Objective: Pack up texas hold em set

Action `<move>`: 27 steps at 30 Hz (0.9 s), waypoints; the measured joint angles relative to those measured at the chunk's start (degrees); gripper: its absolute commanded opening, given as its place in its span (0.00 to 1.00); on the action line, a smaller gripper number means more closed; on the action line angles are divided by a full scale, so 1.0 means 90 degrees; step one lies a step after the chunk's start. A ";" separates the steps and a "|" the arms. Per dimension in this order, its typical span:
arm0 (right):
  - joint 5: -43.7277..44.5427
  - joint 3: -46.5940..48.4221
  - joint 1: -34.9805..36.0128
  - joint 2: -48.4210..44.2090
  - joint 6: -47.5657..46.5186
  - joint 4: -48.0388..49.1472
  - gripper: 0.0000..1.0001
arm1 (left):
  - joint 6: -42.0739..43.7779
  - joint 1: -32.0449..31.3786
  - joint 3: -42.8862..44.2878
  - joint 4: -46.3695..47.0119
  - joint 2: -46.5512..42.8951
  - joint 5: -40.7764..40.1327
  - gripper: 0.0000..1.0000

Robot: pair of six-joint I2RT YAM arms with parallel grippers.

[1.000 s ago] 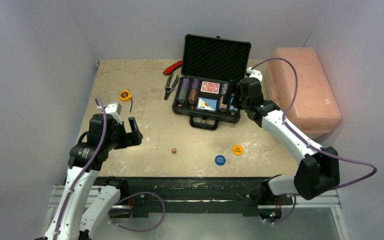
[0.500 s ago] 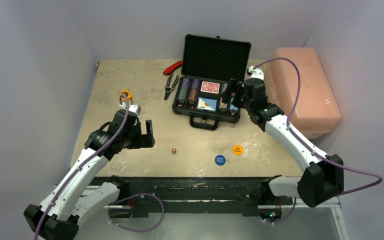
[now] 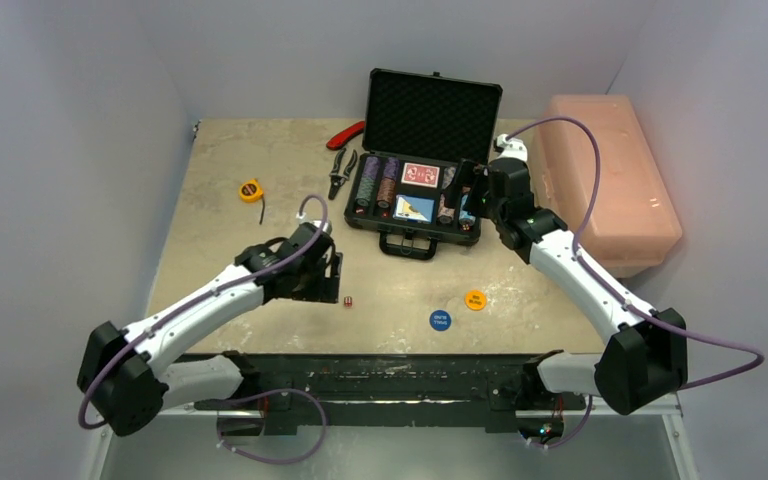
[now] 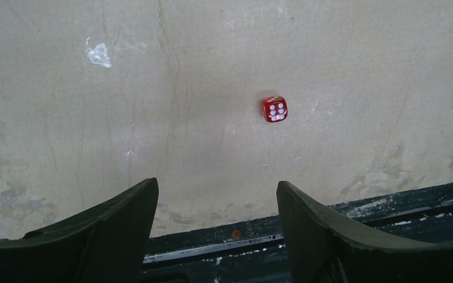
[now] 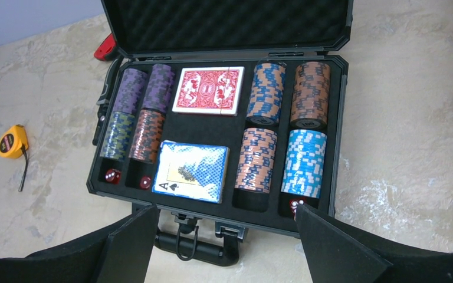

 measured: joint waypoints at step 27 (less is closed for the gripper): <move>0.0002 -0.0097 0.0010 -0.0002 0.0068 -0.0022 0.91 | -0.0699 -0.0627 0.0571 0.0736 0.2482 -0.0083 0.46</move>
